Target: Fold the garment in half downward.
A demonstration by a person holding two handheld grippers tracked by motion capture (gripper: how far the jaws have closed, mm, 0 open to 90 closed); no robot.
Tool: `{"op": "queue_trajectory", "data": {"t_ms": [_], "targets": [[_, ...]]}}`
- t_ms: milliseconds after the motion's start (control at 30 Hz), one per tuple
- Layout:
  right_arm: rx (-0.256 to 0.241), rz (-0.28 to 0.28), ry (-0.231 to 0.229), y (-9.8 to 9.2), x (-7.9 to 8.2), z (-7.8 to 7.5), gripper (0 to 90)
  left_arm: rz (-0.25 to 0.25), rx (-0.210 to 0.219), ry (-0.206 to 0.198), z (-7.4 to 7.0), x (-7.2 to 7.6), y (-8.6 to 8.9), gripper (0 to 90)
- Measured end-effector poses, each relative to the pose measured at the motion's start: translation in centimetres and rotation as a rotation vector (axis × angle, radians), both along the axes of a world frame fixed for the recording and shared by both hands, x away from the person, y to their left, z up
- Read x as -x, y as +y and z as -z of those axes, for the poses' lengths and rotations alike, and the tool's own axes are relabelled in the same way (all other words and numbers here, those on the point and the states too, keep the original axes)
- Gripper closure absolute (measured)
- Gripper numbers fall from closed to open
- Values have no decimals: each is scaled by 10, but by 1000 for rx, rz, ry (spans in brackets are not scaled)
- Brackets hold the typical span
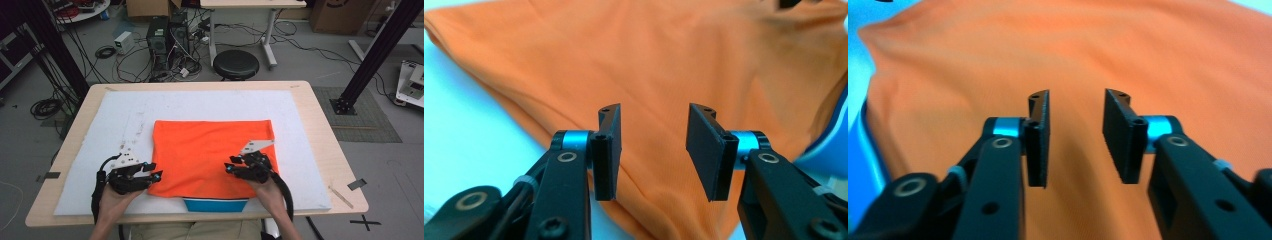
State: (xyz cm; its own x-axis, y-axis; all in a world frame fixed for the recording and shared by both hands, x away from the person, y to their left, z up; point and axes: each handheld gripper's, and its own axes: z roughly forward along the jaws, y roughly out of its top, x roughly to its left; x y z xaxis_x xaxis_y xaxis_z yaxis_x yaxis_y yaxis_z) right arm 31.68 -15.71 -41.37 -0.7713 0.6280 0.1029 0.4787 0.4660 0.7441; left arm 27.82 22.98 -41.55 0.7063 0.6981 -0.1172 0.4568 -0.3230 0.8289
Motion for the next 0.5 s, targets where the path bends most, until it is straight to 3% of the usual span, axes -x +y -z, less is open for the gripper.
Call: {"op": "queue_trajectory", "data": {"t_ms": [100, 233, 267, 400, 500], "targets": [[40, -12, 4, 25, -12, 3, 727, -9, 2, -19, -1, 1, 3, 560], [152, -34, 20, 44, -14, 17, 801, -8, 5, 8, 6, 3, 7, 559], [158, -45, 36, 45, -12, 20, 841, -7, -2, 13, 7, 3, 8, 560], [154, -49, 11, 44, -7, 23, 878, -7, -4, 11, 7, 3, 5, 558], [131, -33, 0, 43, -8, 17, 777, -9, 1, -2, 6, 2, 2, 551]]}}
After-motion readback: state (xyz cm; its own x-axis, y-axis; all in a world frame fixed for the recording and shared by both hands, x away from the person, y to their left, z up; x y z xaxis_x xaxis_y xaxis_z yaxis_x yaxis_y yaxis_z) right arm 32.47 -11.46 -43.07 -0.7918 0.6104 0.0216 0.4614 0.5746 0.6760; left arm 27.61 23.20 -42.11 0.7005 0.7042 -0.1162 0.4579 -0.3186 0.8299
